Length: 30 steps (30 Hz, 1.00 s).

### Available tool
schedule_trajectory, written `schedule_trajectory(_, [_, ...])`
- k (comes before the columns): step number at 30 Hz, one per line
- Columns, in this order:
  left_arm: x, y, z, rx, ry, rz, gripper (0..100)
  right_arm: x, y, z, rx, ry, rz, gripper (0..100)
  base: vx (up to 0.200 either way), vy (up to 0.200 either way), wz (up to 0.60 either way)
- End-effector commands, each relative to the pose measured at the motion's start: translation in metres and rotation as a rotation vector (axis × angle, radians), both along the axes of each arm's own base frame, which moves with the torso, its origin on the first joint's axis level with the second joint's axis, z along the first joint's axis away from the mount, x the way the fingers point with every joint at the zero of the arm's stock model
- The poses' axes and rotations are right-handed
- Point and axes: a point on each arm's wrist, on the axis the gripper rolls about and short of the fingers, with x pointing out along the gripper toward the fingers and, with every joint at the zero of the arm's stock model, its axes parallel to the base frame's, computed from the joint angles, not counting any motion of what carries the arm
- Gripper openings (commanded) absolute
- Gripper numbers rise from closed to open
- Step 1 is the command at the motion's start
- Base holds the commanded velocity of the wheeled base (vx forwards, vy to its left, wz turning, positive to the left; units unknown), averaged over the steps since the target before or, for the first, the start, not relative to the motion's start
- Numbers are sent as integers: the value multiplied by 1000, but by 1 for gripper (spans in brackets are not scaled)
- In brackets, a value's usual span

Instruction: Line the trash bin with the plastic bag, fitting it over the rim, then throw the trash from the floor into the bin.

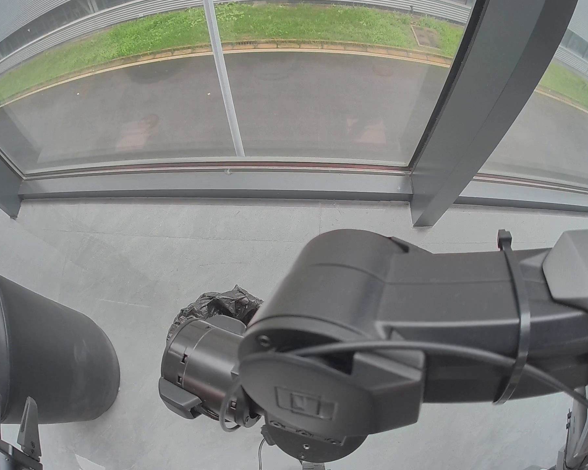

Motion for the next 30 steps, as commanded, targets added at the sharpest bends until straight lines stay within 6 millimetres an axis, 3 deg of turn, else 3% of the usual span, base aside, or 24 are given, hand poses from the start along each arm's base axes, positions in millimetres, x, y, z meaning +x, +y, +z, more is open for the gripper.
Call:
schedule_trajectory(1, [0, 0, -4, 0, -4, 0, 100, 0, 1, -2, -4, 1, -1, 0, 0, 200, 0])
schedule_trajectory(24, [0, 0, -4, 0, -4, 0, 100, 13, 15, -24, 14, -5, -6, 0, 0, 200, 0])
schedule_trajectory(30, [0, 0, -4, 0, -4, 0, 100, 27, 22, -43, 31, -6, -32, 0, 0, 100, 0])
